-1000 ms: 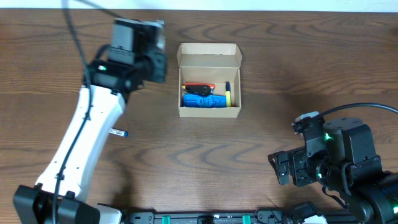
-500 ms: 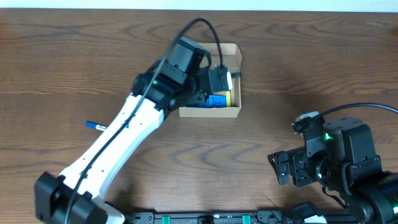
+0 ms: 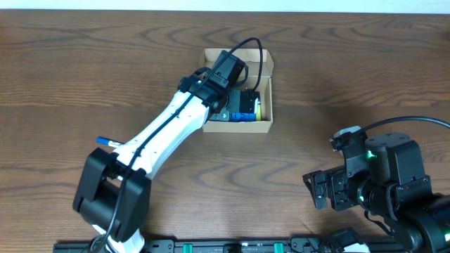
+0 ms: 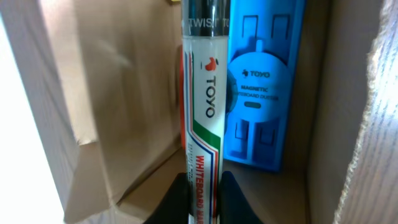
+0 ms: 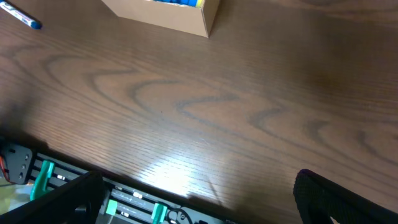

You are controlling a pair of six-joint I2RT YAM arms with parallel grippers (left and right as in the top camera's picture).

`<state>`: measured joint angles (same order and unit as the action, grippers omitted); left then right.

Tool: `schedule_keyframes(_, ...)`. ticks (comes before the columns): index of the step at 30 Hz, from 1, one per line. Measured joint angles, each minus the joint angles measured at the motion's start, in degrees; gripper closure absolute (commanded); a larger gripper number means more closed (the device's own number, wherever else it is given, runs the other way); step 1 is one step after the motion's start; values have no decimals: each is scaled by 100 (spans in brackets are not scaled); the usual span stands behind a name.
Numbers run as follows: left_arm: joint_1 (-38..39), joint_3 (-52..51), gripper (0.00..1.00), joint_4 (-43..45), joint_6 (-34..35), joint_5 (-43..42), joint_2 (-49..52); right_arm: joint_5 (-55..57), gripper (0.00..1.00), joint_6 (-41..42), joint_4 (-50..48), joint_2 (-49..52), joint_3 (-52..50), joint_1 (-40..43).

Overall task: Pack container
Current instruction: 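Carry the marker into the box and release it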

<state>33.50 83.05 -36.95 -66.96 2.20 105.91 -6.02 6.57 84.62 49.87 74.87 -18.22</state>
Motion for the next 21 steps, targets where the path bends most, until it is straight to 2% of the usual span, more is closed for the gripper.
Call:
schedule_keyframes(2,0,-2,48,28,-46,26,66,0,1,0,0,0,0,0)
schedule_keyframes(5,0,-4,31,105,-85,83,87,0,1,0,0,0,0,0)
schedule_keyframes(11,0,-2,30,160,-31,195,87,0,1,0,0,0,0,0)
schedule_keyframes(13,4,-2,25,160,101,306,87,0,1,0,0,0,0,0)
schedule_keyframes(16,39,4,15,111,654,643,70,2,1,0,0,0,0,0)
schedule_keyframes(21,74,223,17,-457,1882,1222,-186,2,1,0,0,0,0,0)
